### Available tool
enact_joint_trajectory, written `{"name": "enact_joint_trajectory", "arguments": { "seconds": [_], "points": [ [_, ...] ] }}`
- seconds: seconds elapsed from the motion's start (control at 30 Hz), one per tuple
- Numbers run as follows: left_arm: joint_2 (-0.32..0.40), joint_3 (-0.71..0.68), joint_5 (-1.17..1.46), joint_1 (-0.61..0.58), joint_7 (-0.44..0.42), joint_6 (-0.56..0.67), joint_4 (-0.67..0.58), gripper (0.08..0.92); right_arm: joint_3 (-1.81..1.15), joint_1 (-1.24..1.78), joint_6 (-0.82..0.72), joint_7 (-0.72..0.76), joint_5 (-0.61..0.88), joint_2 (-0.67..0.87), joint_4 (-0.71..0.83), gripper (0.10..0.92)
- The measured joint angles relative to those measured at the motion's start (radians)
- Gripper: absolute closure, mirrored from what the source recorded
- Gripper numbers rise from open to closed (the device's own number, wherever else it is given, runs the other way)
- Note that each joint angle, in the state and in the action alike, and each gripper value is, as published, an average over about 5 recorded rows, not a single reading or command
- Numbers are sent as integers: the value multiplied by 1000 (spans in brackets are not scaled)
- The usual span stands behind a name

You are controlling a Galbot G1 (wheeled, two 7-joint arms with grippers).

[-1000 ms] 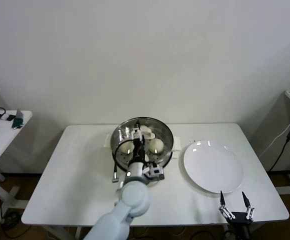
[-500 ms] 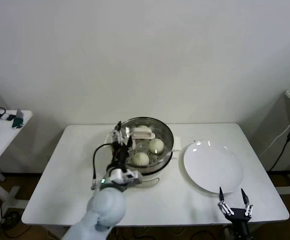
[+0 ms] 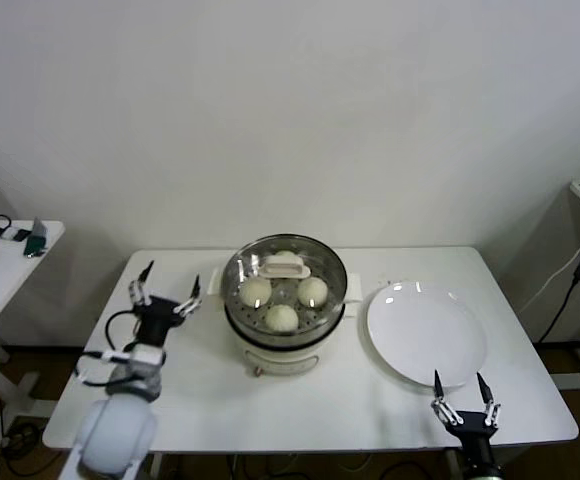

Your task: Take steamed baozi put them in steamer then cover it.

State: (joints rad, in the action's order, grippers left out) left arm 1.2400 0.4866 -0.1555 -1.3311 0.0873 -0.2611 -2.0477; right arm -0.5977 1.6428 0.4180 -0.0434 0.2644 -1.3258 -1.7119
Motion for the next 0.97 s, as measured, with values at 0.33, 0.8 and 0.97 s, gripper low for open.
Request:
{"name": "enact_joint_trajectory", "arguments": {
  "seconds": [0.33,0.8,0.97],
  "points": [
    [24,113,299,-206,-42,260,100,177,6,-4,-39,14,10,18,-11,203],
    [81,100,386,-305,-78,438,211,177,14,-3,-71,28,18,32,-21,203],
    [84,99,395,-319,-87,458,217,177,15,-4,-76,29,20,34,-23,203]
  ]
}}
